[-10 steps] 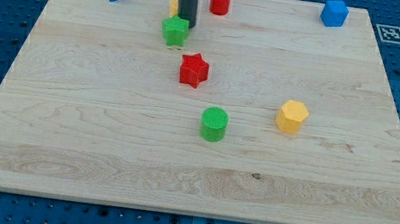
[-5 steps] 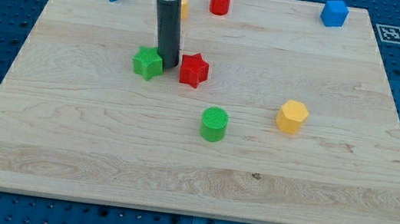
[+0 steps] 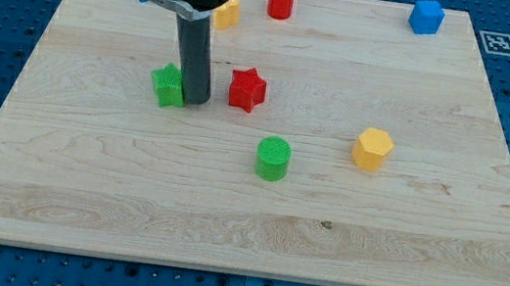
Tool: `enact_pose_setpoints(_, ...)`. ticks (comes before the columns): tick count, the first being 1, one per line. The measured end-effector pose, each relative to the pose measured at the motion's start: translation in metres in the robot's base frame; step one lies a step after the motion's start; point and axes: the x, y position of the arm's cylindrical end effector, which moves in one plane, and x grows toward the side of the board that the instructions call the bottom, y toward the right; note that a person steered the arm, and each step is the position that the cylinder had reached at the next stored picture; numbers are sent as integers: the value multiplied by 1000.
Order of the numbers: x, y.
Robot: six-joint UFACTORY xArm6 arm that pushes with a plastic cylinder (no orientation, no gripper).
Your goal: Place the green star to the center left
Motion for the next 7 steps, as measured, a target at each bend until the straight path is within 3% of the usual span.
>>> enact_pose_setpoints(2, 0, -75)
enact_pose_setpoints(6, 25, -99)
enact_pose_setpoints(7, 23, -148)
